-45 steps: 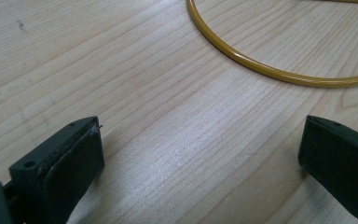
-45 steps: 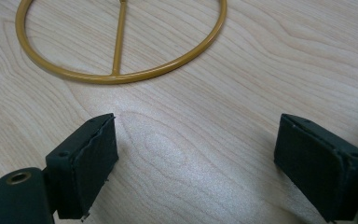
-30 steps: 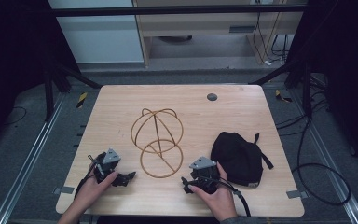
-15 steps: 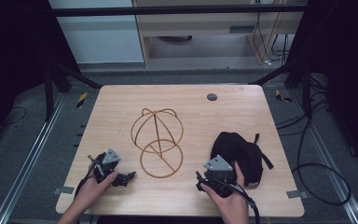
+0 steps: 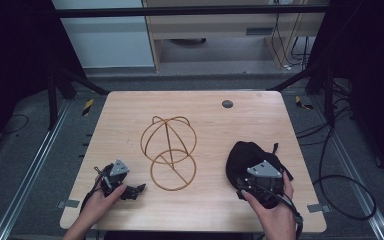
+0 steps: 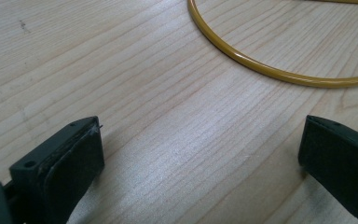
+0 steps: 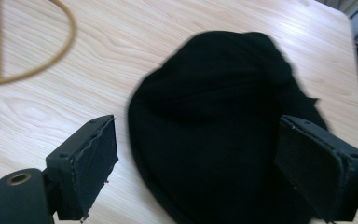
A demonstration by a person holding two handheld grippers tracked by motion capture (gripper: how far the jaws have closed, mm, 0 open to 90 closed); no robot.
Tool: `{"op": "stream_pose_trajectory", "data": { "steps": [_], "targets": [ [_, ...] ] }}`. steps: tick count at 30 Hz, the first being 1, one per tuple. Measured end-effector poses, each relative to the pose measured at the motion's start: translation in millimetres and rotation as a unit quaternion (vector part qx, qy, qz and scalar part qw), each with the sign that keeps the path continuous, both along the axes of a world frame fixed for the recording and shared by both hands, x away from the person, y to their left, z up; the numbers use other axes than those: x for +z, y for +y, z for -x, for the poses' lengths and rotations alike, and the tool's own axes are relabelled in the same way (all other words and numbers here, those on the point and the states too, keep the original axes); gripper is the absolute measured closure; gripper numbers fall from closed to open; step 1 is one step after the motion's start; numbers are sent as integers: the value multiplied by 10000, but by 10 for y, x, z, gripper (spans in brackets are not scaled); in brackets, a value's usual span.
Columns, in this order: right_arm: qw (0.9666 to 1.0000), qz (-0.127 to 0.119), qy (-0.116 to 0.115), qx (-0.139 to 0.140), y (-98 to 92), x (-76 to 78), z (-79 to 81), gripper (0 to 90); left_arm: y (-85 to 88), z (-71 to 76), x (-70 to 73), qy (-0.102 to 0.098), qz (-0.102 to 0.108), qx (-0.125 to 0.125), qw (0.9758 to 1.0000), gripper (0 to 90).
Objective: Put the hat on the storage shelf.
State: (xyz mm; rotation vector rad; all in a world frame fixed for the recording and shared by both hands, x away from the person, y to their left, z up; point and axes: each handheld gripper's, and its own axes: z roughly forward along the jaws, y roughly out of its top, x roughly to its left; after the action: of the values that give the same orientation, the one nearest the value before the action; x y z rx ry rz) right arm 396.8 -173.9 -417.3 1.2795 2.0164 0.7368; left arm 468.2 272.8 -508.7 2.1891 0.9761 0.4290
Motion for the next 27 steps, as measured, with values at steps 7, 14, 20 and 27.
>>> {"op": "stream_pose_trajectory", "data": {
  "steps": [7, 14, 20, 27],
  "targets": [
    [9987, 138, 479, 67, -177, 104, -105, 127, -1, 3, 0, -1, 2, 9, 10000, 0],
    [9957, 208, 862, 273, -308, 225, -217, 173, -1, 3, 0, -1, 1, 9, 10000, 0],
    [9909, 303, 1236, 434, -364, 338, -358, 191, -1, 3, 0, 1, 2, 11, 10000, 0],
    [9863, 416, 1492, 564, -386, 458, -560, 235, -1, 3, 0, 3, 0, 6, 10000, 0]
  ]
}}
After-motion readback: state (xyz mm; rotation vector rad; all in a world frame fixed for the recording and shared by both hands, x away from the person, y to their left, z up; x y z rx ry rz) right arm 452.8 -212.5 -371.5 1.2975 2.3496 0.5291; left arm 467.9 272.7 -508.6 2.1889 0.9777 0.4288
